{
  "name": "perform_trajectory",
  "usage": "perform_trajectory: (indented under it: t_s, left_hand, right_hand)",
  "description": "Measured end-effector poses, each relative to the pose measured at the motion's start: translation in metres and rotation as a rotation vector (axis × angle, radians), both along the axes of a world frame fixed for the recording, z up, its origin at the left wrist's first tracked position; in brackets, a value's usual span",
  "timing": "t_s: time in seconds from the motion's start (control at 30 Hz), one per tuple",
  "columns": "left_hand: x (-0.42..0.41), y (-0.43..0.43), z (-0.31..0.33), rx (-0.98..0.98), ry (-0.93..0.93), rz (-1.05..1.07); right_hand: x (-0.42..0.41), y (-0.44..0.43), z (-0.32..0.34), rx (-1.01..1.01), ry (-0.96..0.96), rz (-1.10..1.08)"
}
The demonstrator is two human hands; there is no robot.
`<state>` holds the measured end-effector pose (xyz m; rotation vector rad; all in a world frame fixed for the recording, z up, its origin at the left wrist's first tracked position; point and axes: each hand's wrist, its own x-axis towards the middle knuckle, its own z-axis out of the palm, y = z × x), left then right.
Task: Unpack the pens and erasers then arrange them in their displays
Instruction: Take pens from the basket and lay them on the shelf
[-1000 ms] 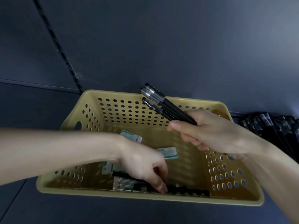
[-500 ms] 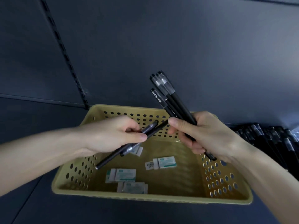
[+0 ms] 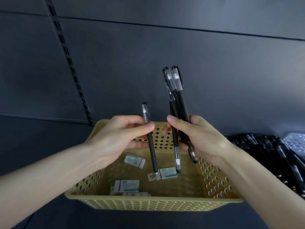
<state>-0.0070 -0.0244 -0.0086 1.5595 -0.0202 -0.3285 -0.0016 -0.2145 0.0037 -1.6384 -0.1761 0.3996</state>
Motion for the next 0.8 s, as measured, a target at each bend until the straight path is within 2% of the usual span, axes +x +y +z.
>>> perform_trajectory:
  t_s: [0.1,0.23,0.57,0.8]
  left_hand:
    - [0.005,0.0,0.007,-0.096,-0.044,0.076]
    - [0.007,-0.002,0.013,0.012,-0.146,0.086]
    - [0.003,-0.006,0.03,-0.008,-0.206,-0.055]
    - [-0.008,-0.022,0.048,-0.241,-0.287,-0.07]
  right_hand:
    - [-0.002,0.003,0.0,0.022,0.031,0.068]
    - [-0.006,0.007,0.003,0.147,0.106,0.177]
    - [-0.02,0.007,0.011,0.24,0.058,0.158]
    - [-0.045,-0.018,0.026,0.254,0.055,0.225]
